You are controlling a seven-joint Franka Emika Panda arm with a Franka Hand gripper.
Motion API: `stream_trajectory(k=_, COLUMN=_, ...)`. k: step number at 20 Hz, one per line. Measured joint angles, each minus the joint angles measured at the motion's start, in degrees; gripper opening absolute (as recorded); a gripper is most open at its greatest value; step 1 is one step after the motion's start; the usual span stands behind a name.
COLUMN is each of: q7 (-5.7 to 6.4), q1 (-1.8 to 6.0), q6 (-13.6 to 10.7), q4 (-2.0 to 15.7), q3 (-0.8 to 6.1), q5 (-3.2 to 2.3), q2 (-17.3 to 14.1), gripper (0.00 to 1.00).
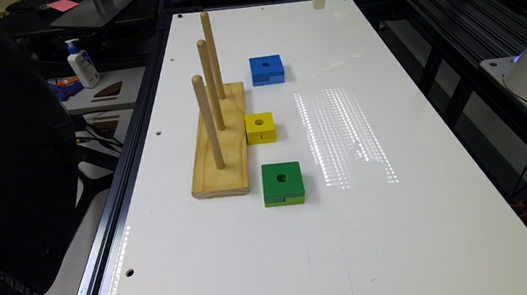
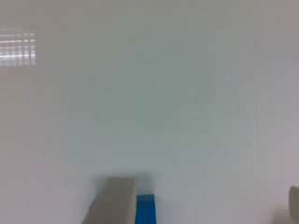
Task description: Pick up blue block.
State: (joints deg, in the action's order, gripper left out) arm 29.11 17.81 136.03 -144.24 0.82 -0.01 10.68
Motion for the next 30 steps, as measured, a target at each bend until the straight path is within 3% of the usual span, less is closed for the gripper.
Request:
stream_trajectory(k=3, q7=-0.79, q1=0.74, q6=0.00, q4=1.32, q3=0.02, q5=0.00, q2=-1.46, gripper=1.00)
stream_trajectory(k=18, q7=-0.84, q1=0.82, q6=0.00, q4=4.73, q3=0.24, q5=0.00, q2=-4.81, gripper=1.00)
stream_trajectory(k=30, q7=-1.27, q1=1.58, q6=0.00, q4=6.91, q3=0.19, q5=-0.01, q2=-6.92, gripper=1.00)
